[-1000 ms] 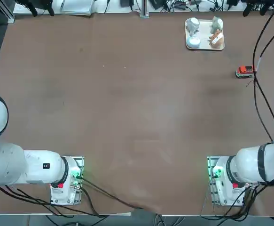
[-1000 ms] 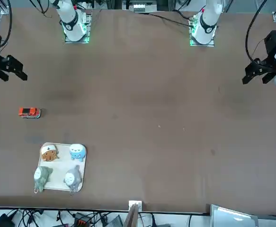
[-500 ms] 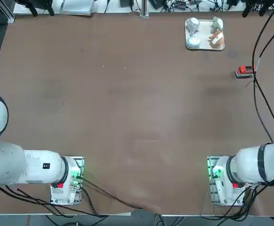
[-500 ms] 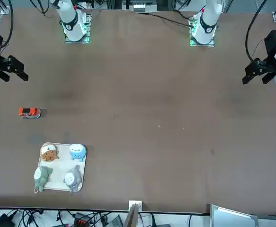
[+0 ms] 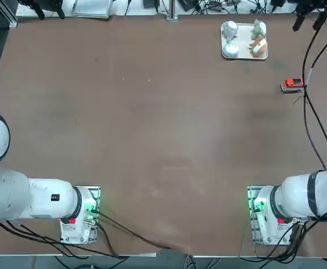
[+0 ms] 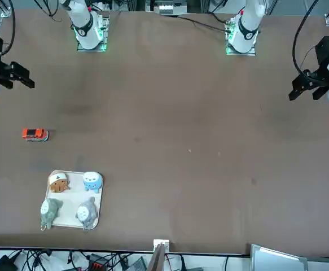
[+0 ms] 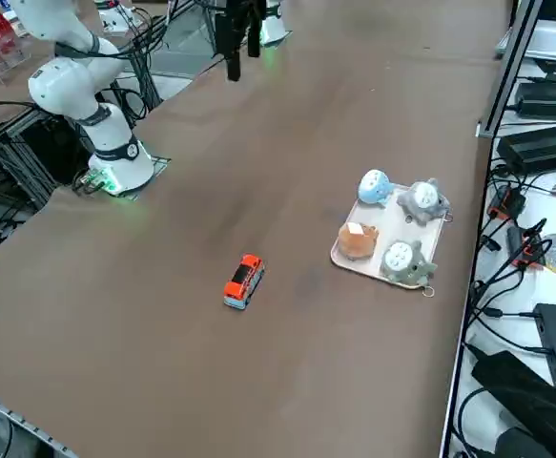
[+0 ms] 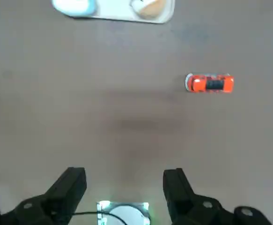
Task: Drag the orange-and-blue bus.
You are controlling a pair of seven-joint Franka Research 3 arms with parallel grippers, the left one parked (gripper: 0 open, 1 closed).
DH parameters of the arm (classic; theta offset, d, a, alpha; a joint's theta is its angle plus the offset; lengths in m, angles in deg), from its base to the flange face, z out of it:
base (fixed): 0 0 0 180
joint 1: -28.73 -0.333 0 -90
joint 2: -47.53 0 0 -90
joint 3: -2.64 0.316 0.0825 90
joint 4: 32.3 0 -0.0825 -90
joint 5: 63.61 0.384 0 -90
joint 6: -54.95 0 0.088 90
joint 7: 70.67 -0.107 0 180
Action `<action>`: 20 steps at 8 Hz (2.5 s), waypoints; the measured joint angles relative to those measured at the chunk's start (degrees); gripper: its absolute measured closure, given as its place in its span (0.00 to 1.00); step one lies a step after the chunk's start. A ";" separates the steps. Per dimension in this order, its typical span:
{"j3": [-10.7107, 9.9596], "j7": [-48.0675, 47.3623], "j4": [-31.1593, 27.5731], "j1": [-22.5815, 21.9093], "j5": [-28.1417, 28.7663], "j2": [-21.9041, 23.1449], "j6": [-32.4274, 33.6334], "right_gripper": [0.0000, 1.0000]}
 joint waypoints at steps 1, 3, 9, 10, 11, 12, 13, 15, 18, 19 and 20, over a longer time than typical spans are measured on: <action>-0.10 -0.25 0.23 1.23 -0.39 0.00 1.19 0.00; -0.36 -2.80 0.34 4.69 -1.43 -0.01 4.24 0.00; -0.64 -24.23 -7.16 13.46 -1.97 -2.99 -1.08 0.01; -0.64 -28.65 -10.76 14.16 -1.97 -3.65 -7.03 0.01; -0.63 -32.50 -14.22 15.11 -1.91 -4.38 -13.02 0.01; -0.64 -36.31 -17.54 16.16 -1.79 -5.23 -19.69 0.00; -0.64 -41.08 -20.41 16.87 -1.67 -6.44 -26.78 0.00; -0.42 -50.06 -23.39 16.99 -1.63 -10.23 -37.74 0.00; -0.43 -58.50 -23.83 18.63 -1.37 -16.81 -46.99 0.00; -0.46 -58.80 -23.97 19.61 -0.01 -18.22 -49.18 0.00; -0.47 -58.81 -24.38 20.26 1.50 -19.49 -52.41 0.00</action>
